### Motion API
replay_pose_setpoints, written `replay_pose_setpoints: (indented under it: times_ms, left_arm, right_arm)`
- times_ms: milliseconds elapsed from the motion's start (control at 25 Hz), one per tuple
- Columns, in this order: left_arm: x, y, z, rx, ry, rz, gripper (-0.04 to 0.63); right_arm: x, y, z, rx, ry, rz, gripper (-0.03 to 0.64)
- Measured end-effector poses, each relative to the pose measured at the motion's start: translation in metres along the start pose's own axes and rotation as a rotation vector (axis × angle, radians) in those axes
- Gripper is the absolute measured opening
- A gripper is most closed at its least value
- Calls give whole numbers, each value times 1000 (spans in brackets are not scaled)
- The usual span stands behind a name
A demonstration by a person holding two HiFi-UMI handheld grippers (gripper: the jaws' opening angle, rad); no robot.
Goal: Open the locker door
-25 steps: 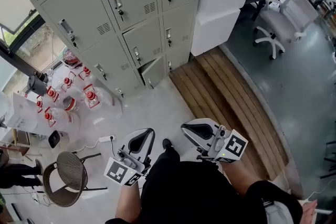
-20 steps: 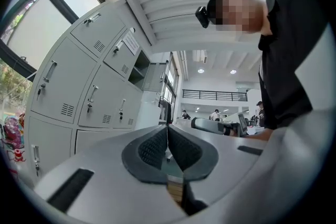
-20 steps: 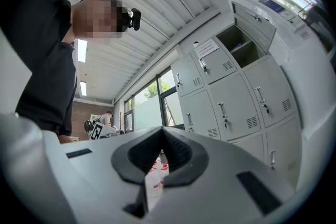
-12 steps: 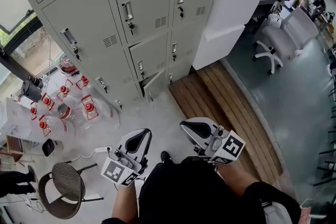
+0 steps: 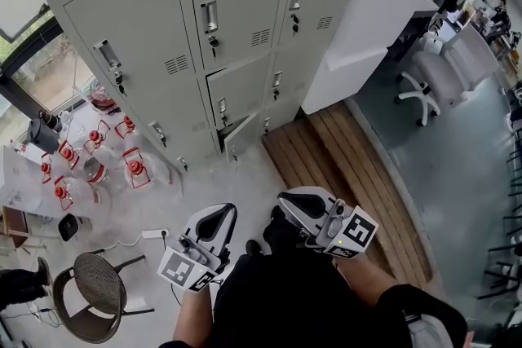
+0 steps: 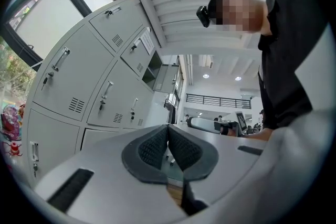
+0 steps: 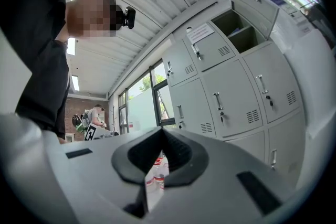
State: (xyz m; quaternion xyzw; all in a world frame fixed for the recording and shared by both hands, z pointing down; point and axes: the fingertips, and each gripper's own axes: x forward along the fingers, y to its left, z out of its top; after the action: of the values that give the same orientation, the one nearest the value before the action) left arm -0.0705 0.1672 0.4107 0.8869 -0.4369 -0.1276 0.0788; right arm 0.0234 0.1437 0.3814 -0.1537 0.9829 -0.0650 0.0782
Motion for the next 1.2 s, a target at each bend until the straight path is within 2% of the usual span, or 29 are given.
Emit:
replay_pose_setpoints:
  times_ms: [280, 680, 1000, 1200]
  left_arm:
    - [24, 29, 2, 8, 23, 44, 17]
    - [94, 93, 11, 44, 77, 89, 17]
    - [160, 128, 46, 95, 44, 159, 17]
    - [177, 152, 54, 115, 30, 241, 17]
  right_arm:
    - [23, -37, -3, 28, -7, 43, 8]
    - [63, -130, 13, 37, -58, 82, 9]
    - [82, -203, 39, 50, -64, 155, 8]
    - [105, -239, 54, 30, -112, 215, 8]
